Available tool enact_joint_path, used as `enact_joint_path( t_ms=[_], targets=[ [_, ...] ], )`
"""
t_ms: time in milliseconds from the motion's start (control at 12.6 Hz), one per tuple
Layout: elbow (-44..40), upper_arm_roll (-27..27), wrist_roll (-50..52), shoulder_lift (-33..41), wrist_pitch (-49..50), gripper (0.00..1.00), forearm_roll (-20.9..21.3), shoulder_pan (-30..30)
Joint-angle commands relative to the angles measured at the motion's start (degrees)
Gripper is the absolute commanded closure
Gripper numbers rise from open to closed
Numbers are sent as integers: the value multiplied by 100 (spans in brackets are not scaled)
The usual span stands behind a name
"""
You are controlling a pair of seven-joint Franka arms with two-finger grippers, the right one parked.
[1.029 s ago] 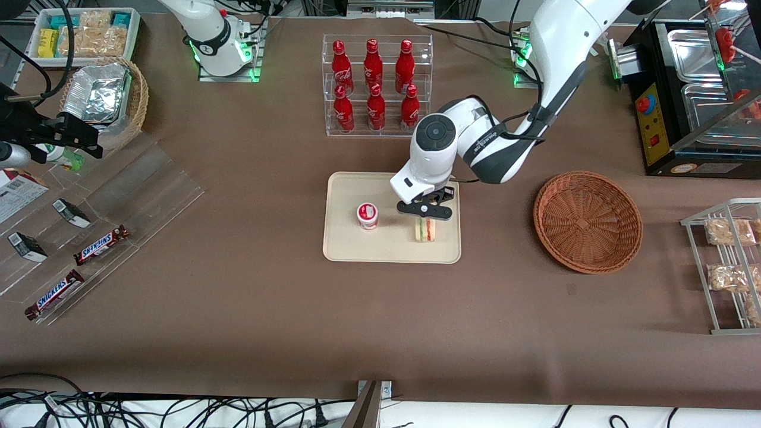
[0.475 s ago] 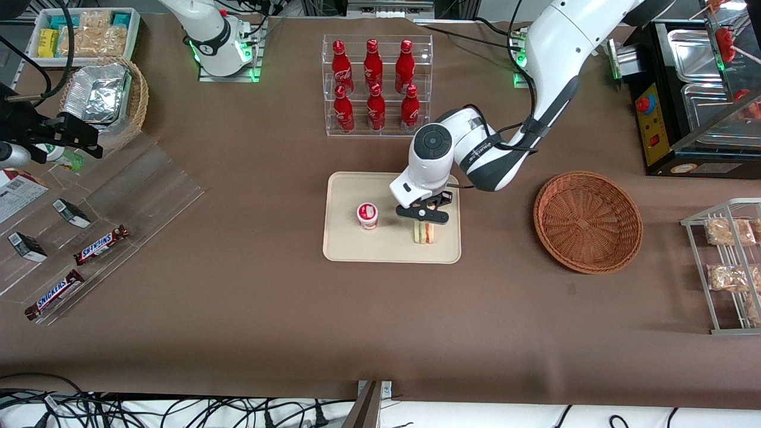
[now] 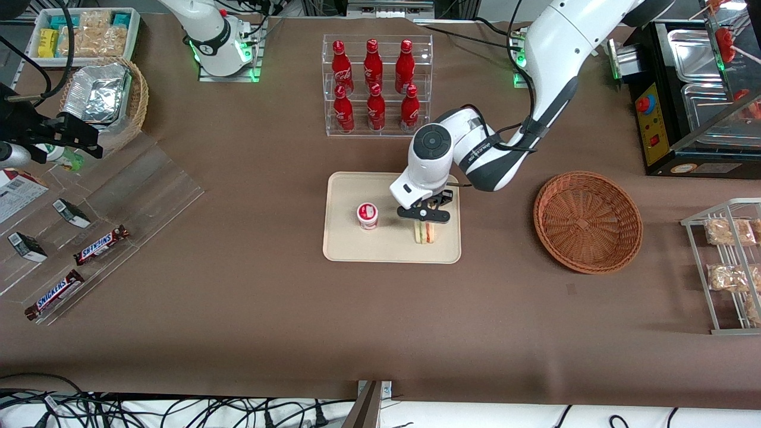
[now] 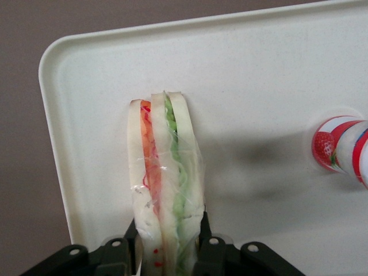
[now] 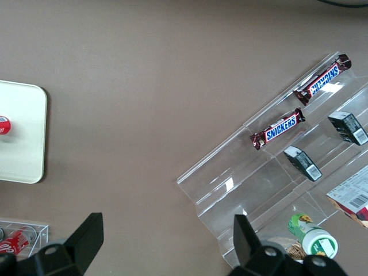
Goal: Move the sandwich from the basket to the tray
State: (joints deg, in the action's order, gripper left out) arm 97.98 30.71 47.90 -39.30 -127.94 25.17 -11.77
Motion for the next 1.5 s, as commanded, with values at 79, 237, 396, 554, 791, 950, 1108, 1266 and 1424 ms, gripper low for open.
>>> enact_joint_path(
  t_ms=[79,237,396,554,791,950,1108,1266,1424],
  targets=[
    [-147,-22,175,28,76,0,181,-45],
    [-226,-4,184,203,251,0,129,-1],
    [-454,5,175,458,662,0,85,139],
    [-954,22,158,503,1295,0,-81,341],
    [-1500,14,149,625,1982,0,-135,614],
    [-1554,57,123,827,2203,0,-231,982],
    [-1571,57,114,1056,2291,0,-407,1254],
    [-1580,75,88,1240,2335,0,-626,1492],
    [-1580,75,-306,1346,2475,0,-802,1694]
  ],
)
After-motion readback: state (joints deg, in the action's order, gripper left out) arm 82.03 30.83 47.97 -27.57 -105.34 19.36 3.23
